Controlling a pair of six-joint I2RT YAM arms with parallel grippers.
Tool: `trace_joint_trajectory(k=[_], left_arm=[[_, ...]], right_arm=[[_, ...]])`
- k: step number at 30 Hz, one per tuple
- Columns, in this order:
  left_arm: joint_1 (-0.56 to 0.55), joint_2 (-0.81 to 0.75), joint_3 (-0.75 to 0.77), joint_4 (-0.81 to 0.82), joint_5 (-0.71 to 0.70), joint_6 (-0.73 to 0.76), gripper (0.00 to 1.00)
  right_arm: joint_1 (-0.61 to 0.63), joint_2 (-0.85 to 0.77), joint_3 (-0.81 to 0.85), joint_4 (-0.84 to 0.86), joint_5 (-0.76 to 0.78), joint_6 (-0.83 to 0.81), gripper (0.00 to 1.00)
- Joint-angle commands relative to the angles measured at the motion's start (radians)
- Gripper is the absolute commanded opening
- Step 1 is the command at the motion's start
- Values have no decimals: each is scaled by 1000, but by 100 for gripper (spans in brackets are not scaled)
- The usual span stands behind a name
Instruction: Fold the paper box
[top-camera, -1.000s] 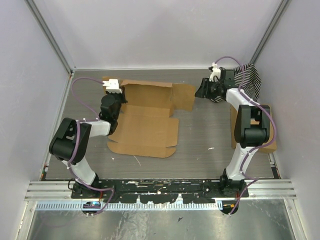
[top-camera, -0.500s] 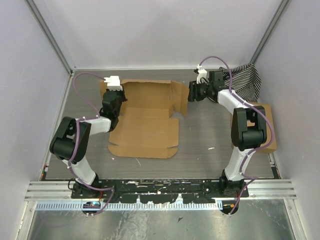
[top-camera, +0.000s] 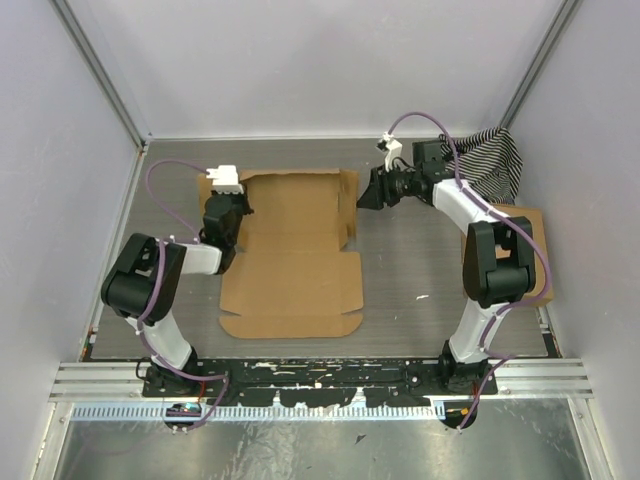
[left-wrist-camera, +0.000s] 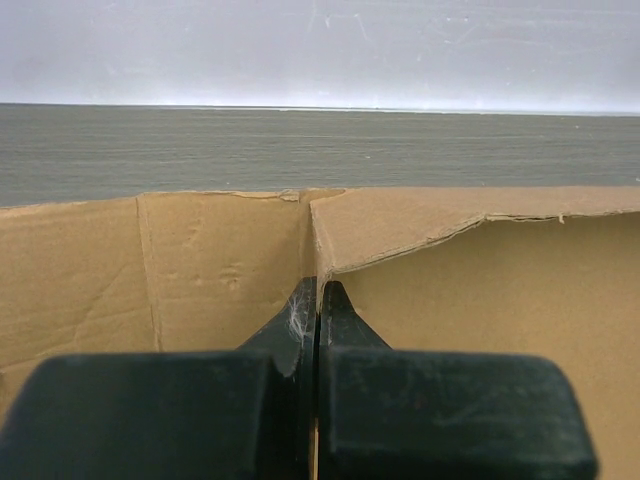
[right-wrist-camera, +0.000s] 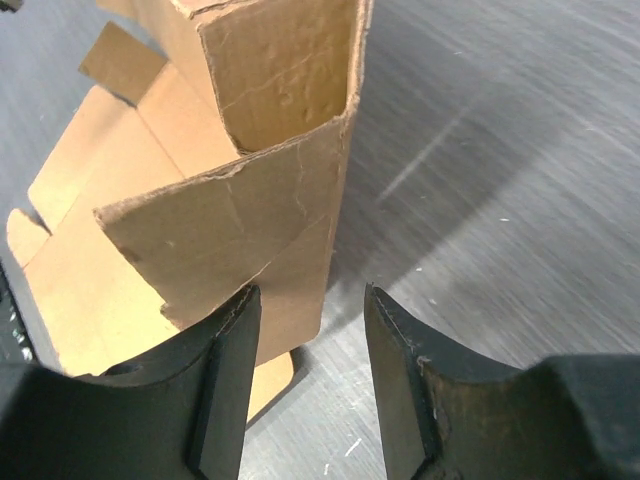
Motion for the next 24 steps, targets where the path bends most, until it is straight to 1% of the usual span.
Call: trace_joint_trajectory(k=[1, 5, 8, 12, 20, 24], left_arm=[[0, 31, -109, 262, 21, -22, 0], [1, 60, -192, 452, 51, -39, 0], [1, 60, -199, 457, 68, -47, 0], [1, 75, -157, 457, 77, -41, 0], [1, 111, -11, 457, 78, -37, 0], [1, 125, 33, 457, 83, -16, 0]], right_arm=[[18, -9, 46, -57, -101, -72, 52], [18, -10, 60, -110, -125, -128, 53], [18, -6, 76, -151, -154, -171, 53], [20, -11, 78, -168, -178, -190, 53], [53, -15, 95, -168, -141, -175, 53], [80, -21, 91, -144, -64, -141, 53]])
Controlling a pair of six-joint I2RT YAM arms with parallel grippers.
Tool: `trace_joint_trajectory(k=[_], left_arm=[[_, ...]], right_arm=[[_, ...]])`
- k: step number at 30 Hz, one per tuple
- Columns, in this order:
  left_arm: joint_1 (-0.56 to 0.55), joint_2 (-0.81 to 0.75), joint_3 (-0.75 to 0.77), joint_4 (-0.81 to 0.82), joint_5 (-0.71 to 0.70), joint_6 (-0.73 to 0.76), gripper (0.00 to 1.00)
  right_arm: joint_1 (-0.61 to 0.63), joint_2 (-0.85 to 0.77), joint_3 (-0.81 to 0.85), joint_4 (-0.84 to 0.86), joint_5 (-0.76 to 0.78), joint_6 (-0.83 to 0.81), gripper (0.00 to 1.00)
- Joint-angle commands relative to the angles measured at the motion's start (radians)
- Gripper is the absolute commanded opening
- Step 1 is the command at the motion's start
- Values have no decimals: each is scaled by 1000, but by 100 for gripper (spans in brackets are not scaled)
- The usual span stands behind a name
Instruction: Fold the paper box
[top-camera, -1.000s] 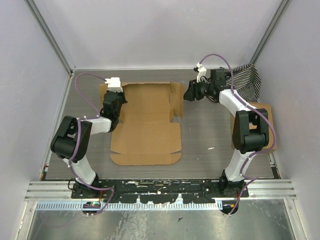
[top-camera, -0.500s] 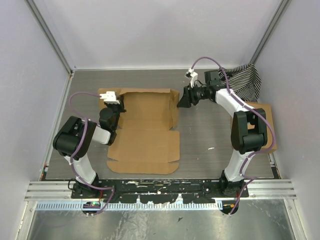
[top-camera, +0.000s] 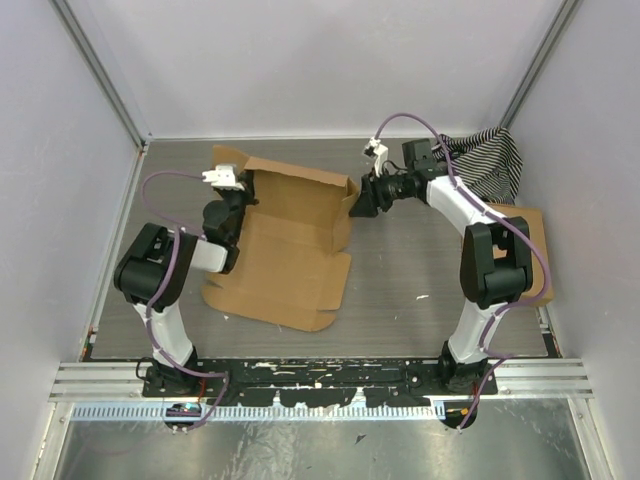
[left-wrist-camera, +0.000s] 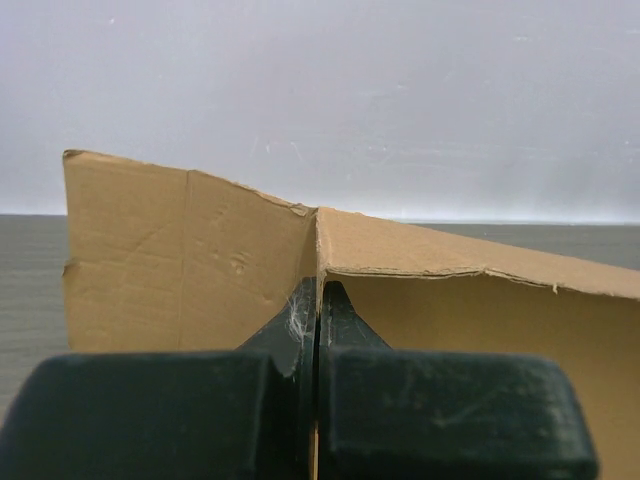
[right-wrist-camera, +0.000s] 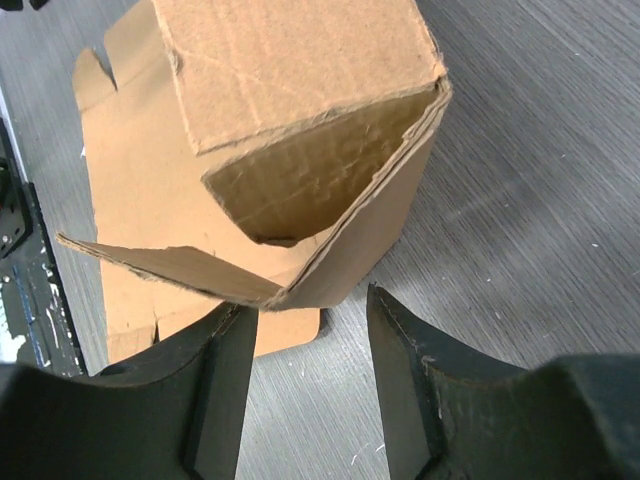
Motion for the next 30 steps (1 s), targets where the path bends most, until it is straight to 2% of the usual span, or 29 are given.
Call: trace_joint_trajectory(k=[1, 16, 30], left_arm=[[1, 20, 61, 61, 6, 23, 0], [1, 66, 85, 61, 22, 24, 0], [-4, 85, 74, 61, 60, 31, 0]], right_arm=[[40, -24, 39, 37, 79, 29, 53], [117, -111, -164, 361, 374, 269, 52], [176, -184, -257, 431, 465, 324, 53]])
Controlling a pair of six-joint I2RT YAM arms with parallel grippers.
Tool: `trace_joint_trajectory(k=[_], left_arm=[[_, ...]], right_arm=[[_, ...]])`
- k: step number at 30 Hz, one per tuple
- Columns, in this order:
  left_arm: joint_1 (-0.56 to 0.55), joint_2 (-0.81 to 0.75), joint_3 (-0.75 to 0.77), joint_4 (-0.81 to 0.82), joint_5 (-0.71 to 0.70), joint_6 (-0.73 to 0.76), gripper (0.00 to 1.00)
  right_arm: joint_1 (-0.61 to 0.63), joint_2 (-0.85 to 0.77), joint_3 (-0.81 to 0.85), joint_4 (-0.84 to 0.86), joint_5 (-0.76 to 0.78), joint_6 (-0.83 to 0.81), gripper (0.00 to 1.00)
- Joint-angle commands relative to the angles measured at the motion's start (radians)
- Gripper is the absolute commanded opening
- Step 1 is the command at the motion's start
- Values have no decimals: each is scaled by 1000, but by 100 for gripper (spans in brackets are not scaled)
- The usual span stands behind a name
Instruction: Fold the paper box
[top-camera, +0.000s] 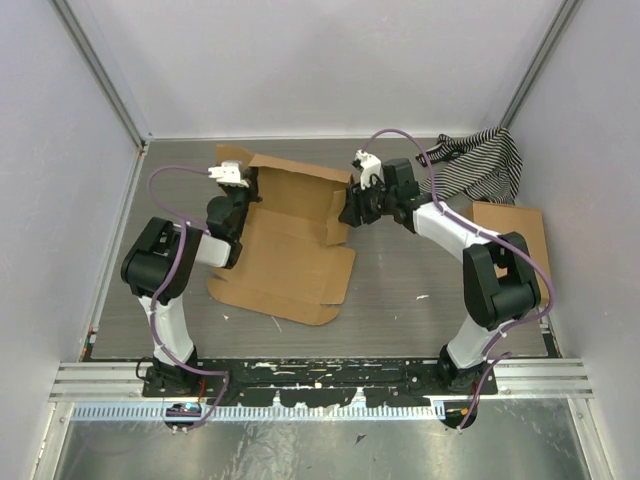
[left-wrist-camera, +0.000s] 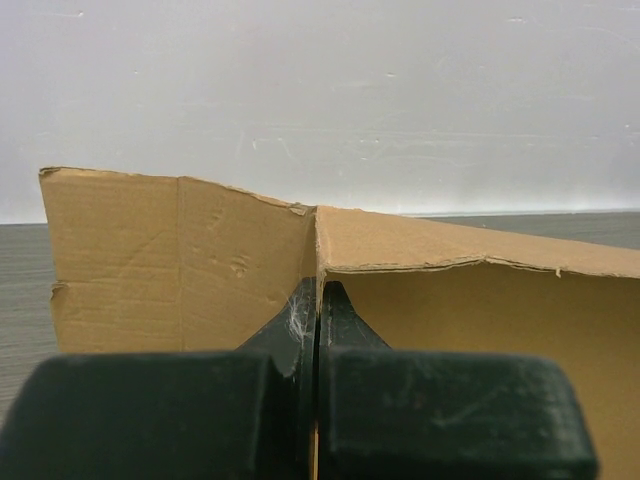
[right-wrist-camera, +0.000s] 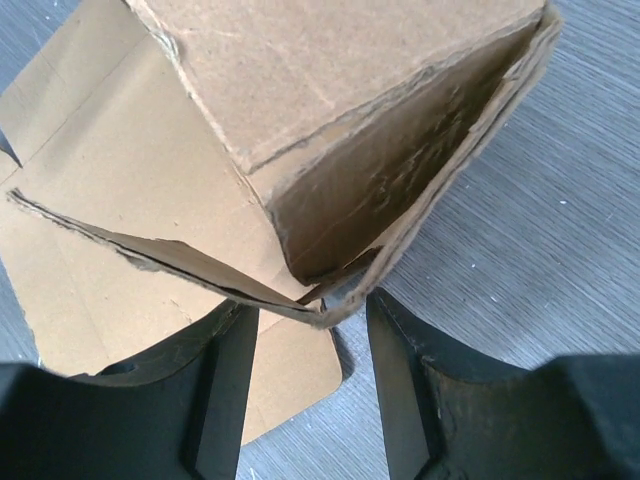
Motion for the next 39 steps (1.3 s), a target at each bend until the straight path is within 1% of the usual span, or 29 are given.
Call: trace_joint_trajectory(k=[1, 7, 9, 12, 14, 19, 22, 26, 32, 36, 39], left_arm=[[-5, 16, 2, 61, 32, 11, 0], [-13, 9, 15, 61, 38, 14, 0], [-13, 4, 14, 61, 37, 18, 0], [-13, -2, 15, 61, 40, 23, 0], [-13, -4, 16, 61, 43, 27, 0], [-15, -2, 30, 61, 50, 37, 0], [-15, -1, 35, 61, 52, 42, 0], [-17, -6, 34, 61, 51, 46, 0], [-25, -3, 34, 61, 51, 53, 0], [-31, -10, 36, 61, 52, 60, 0], [-41, -11, 45, 61, 54, 64, 0]], right_arm=[[25, -45, -7, 98, 62, 38, 53], [67, -4, 22, 129, 181, 64, 55], [79, 13, 49, 106, 222, 66, 57], [94, 27, 77, 76, 288, 76, 63], [95, 25, 81, 64, 313, 91, 63], [96, 4, 93, 9, 312, 110, 65], [96, 4, 121, -47, 314, 114, 69], [98, -4, 139, -96, 358, 120, 73], [98, -4, 149, -112, 348, 135, 75], [102, 10, 159, -144, 403, 159, 75], [111, -18, 123, -103, 431, 177, 75]])
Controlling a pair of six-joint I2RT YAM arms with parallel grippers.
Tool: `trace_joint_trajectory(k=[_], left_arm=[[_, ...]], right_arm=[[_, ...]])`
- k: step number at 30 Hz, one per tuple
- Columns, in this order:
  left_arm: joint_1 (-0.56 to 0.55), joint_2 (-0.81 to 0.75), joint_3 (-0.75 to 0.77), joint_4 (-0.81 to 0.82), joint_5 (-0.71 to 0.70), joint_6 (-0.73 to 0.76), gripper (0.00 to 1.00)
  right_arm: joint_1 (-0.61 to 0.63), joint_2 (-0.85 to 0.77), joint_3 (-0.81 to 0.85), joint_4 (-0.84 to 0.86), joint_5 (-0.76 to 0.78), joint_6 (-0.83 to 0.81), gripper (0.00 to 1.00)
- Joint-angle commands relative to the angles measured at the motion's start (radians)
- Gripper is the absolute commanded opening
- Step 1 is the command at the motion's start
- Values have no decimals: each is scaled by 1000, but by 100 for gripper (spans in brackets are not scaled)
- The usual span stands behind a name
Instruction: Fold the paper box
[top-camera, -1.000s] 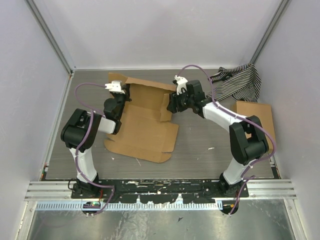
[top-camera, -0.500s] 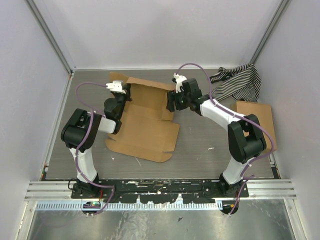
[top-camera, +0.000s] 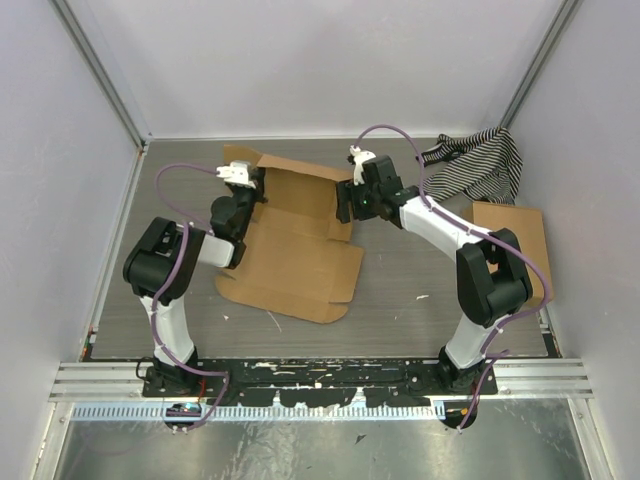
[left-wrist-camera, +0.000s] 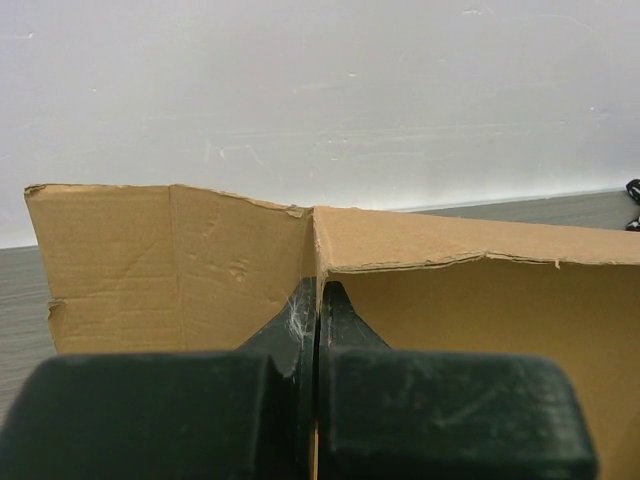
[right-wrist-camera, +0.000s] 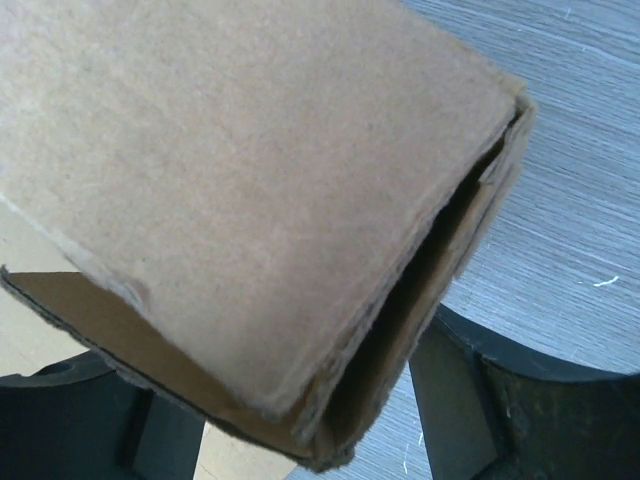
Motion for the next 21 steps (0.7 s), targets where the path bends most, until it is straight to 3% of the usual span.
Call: trace_joint_trajectory(k=[1, 4, 13, 21], left_arm=[[-20, -11, 40, 60, 9, 29, 0], [-37, -3, 52, 60, 5, 51, 0], [-48, 16, 78, 60, -16, 62, 0], [-48, 49, 114, 60, -39, 79, 0]], right_arm=[[19, -60, 5, 55, 73, 47, 75], [27, -64, -7, 76, 122, 77, 72], [28, -53, -4, 142, 322, 96, 39], [24, 23, 116, 193, 381, 11, 35]])
